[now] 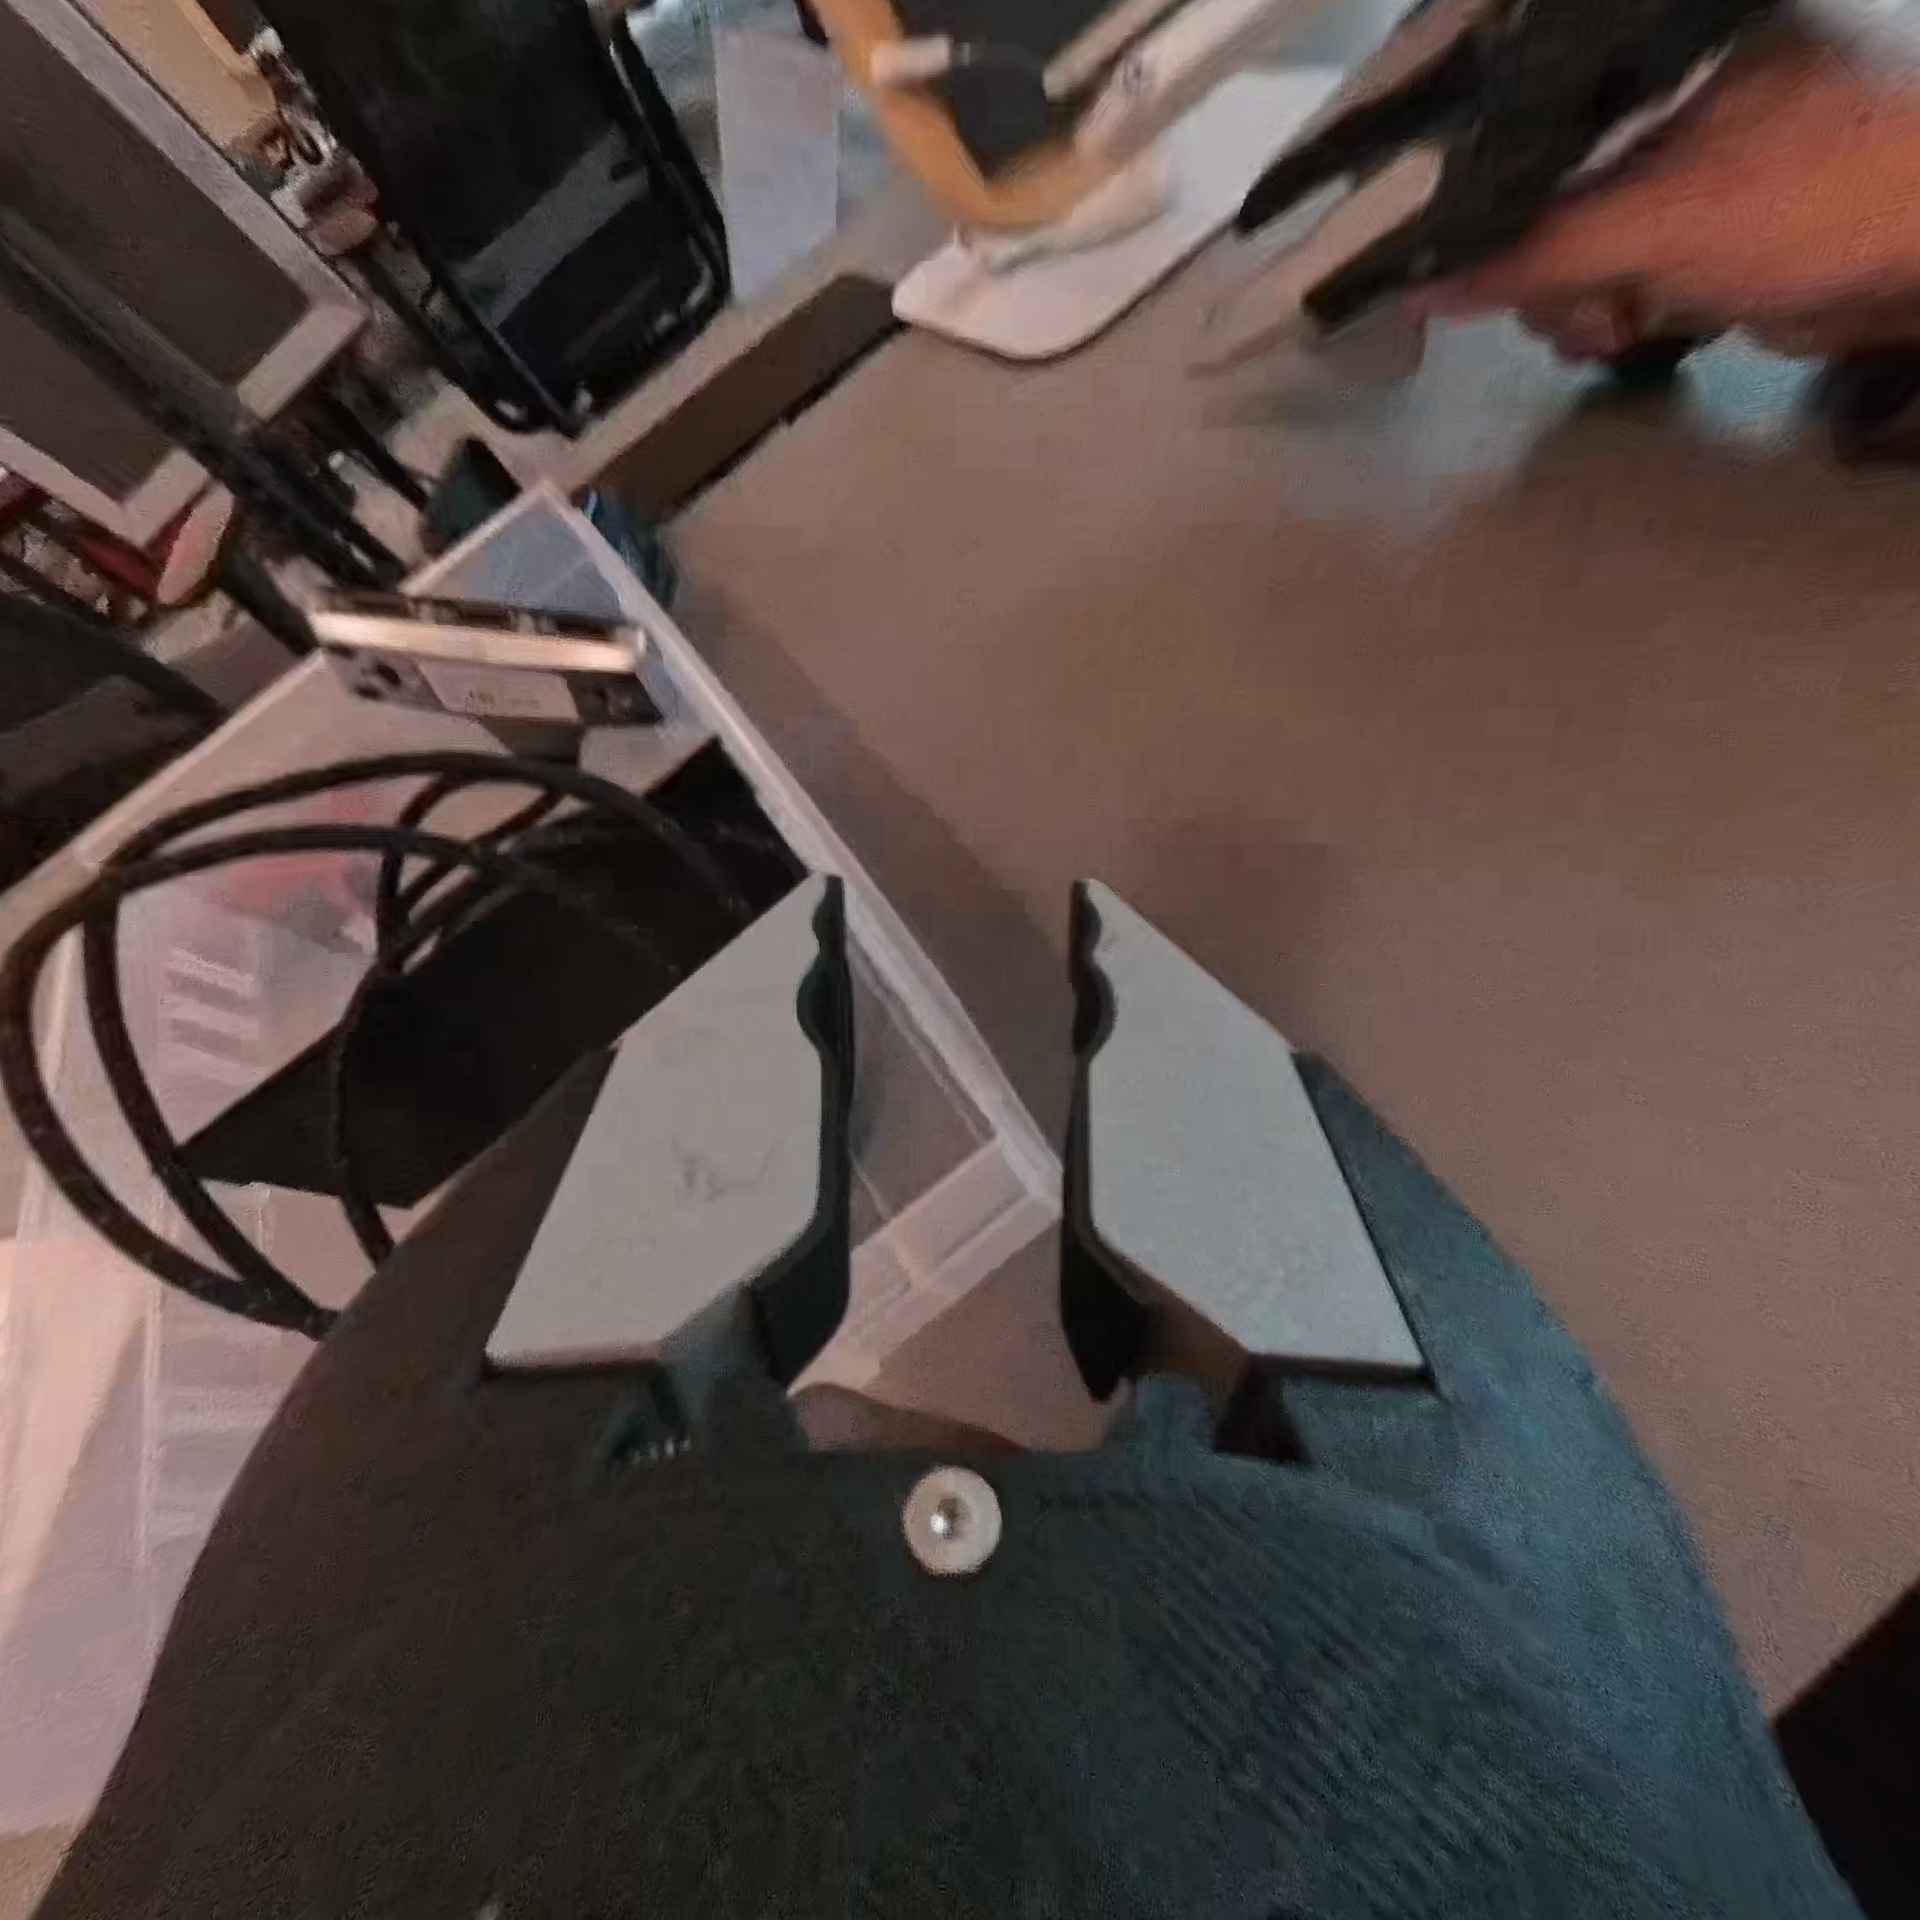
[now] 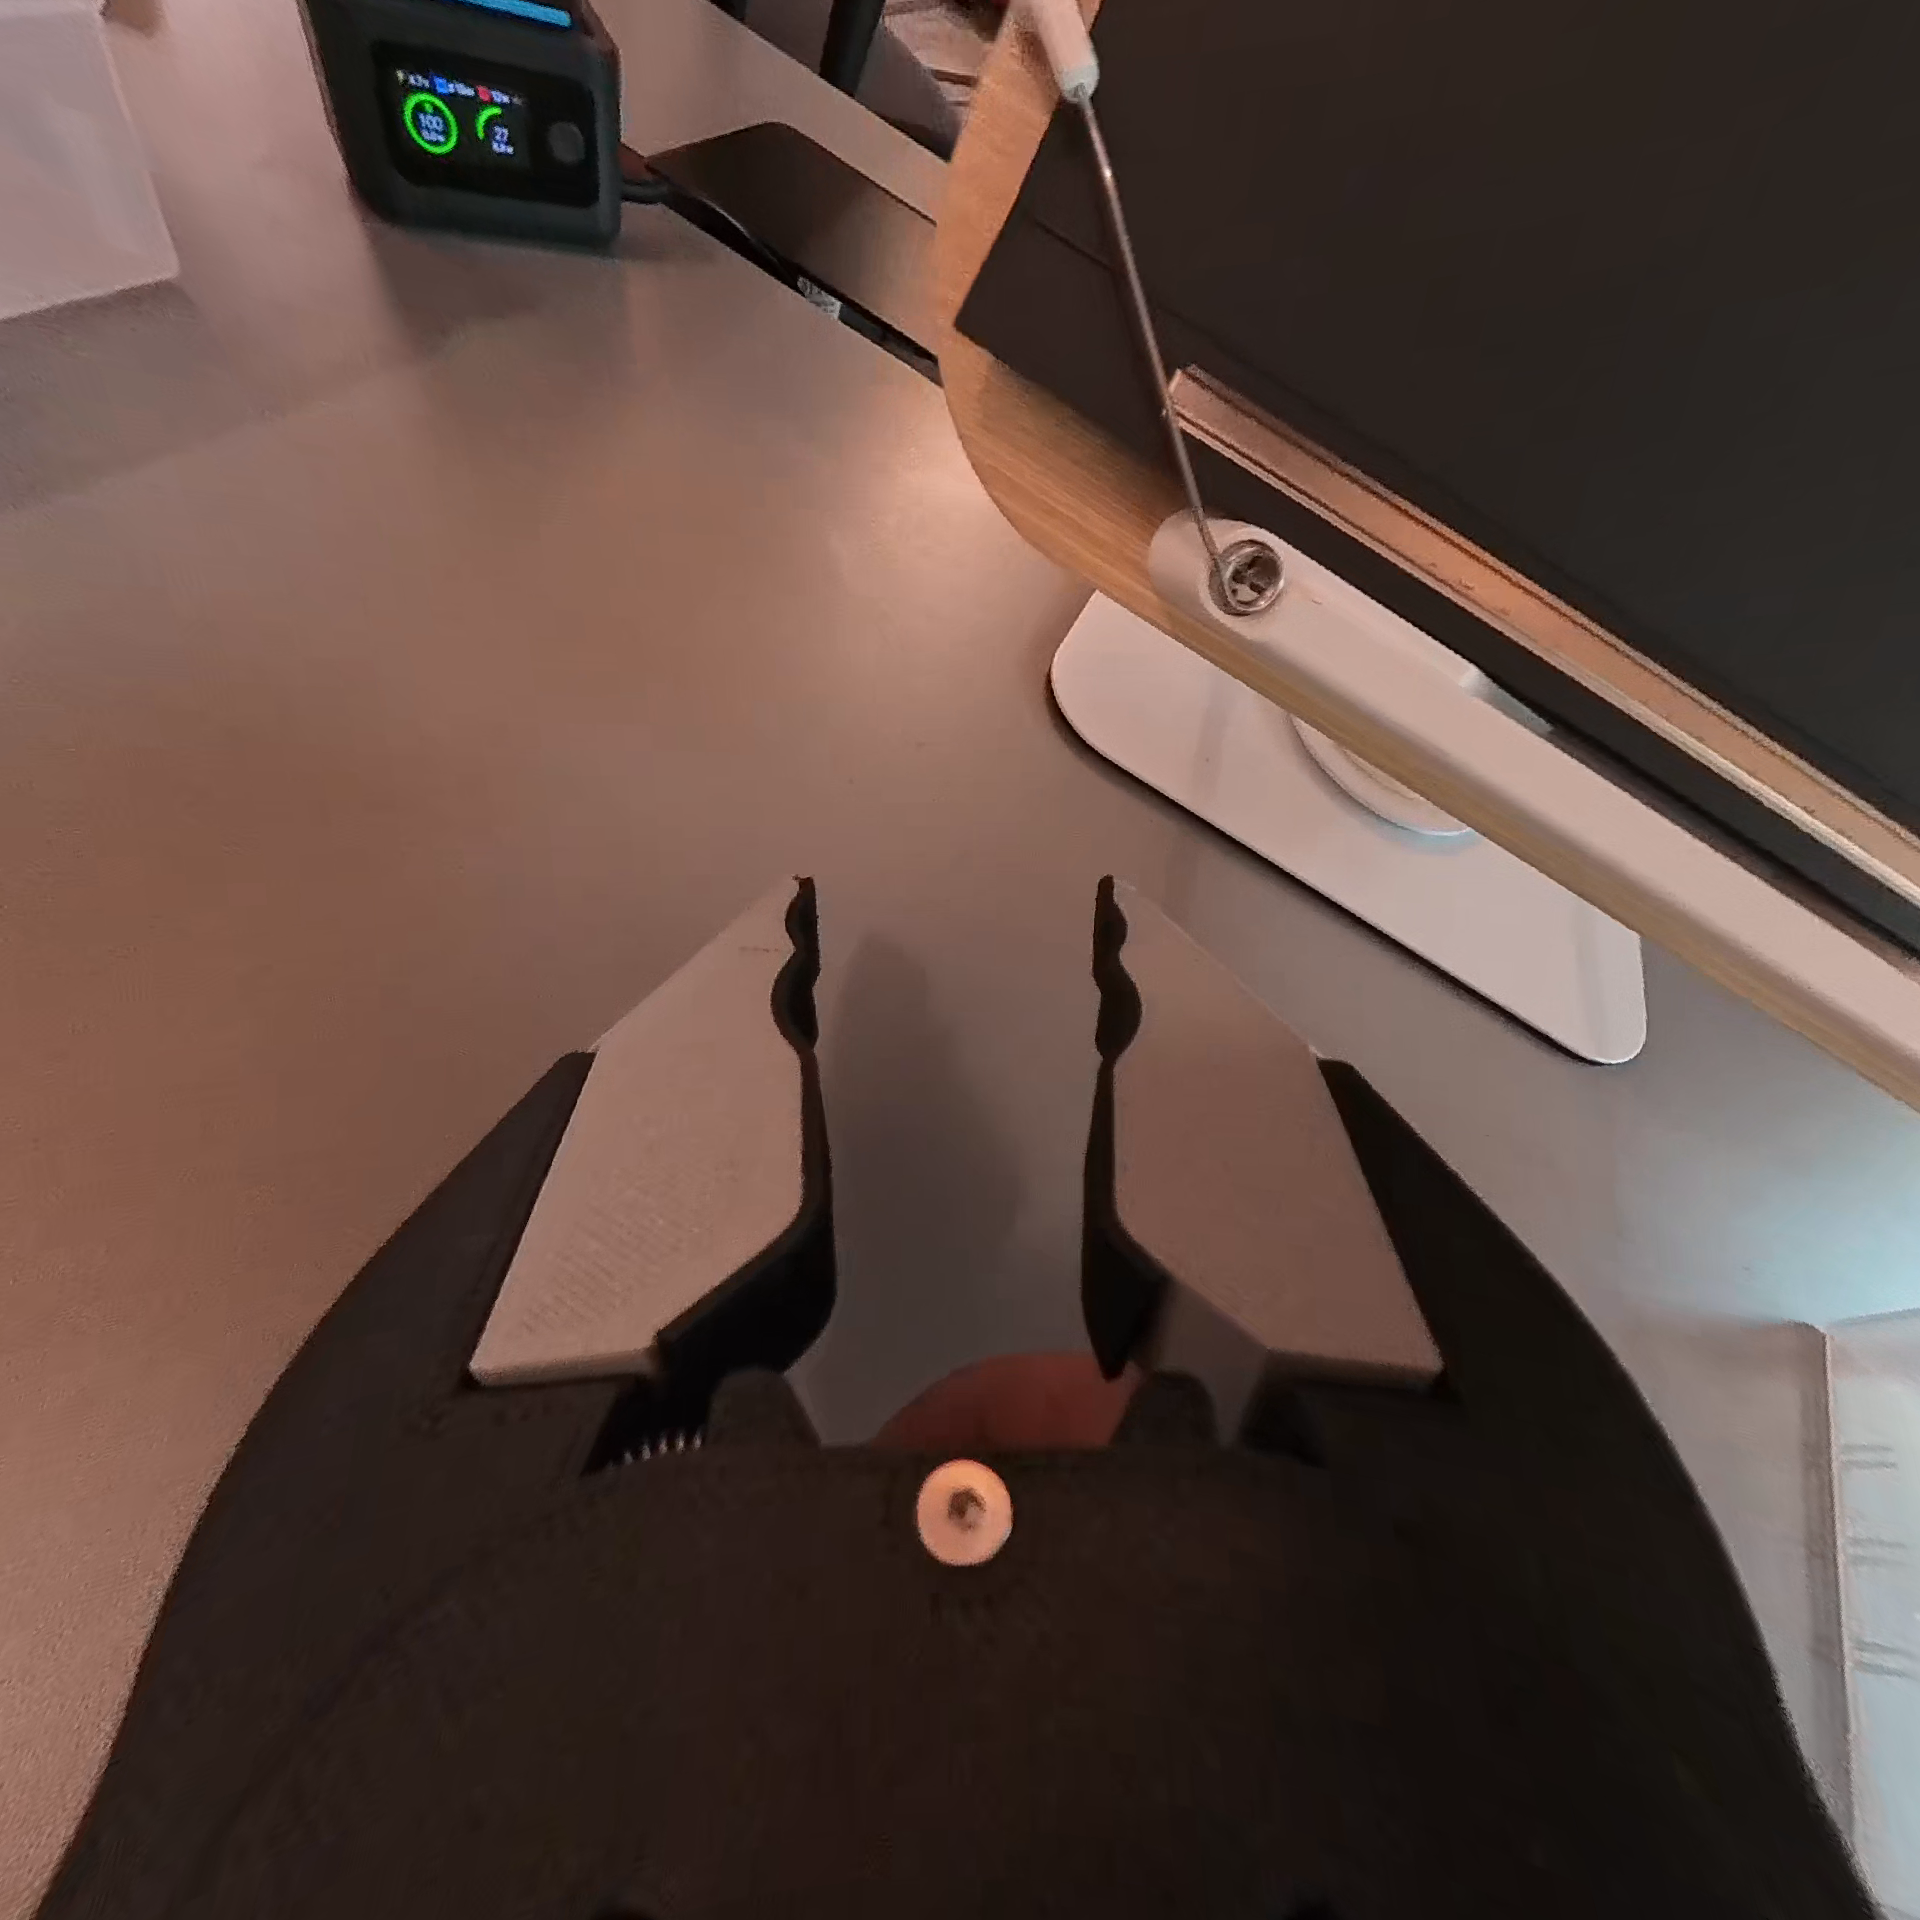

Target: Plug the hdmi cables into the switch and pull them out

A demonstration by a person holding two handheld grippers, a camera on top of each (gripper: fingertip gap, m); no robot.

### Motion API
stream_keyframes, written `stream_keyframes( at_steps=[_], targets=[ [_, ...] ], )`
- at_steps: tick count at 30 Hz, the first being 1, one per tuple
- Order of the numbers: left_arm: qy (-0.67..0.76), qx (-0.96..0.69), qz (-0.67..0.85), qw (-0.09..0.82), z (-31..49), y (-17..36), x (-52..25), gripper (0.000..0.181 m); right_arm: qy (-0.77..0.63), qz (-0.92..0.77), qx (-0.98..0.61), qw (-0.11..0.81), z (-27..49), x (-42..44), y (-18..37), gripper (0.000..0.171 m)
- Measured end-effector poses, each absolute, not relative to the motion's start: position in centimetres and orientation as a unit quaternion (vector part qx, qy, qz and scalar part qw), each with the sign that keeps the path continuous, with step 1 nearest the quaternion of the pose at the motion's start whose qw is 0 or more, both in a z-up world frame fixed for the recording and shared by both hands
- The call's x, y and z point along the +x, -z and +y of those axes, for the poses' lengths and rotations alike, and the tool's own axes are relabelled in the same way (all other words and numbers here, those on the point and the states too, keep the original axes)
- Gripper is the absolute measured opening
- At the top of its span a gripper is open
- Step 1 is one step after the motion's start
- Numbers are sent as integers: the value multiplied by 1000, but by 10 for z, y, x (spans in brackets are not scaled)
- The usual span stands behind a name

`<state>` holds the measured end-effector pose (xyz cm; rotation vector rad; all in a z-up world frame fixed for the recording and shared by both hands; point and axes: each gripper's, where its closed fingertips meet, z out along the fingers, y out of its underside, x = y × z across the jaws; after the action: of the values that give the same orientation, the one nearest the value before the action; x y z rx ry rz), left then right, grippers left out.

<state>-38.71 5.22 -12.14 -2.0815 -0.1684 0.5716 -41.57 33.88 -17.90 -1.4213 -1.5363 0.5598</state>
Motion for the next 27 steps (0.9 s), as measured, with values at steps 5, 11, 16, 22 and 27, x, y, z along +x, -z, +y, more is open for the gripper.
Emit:
stream_keyframes(
  at_steps=[5,11,16,22,27],
  targets=[
    [-306,-799,-57,514,69,29,-419,32,-222,-634,-573,470,336,-417,180,51],
    [-383,-882,75,264,99,46,-512,52,-226,-632,-574,469,335,-417,179,51],
    [-333,-914,187,139,117,85,-539,51,-237,-631,-581,456,336,-417,181,51],
    [-332,-906,258,-56,95,129,-578,49,-238,-636,-577,454,333,-418,182,51],
    [-383,-877,283,-57,95,135,-589,28,-240,-636,-574,457,332,-418,181,50]
  ],
)
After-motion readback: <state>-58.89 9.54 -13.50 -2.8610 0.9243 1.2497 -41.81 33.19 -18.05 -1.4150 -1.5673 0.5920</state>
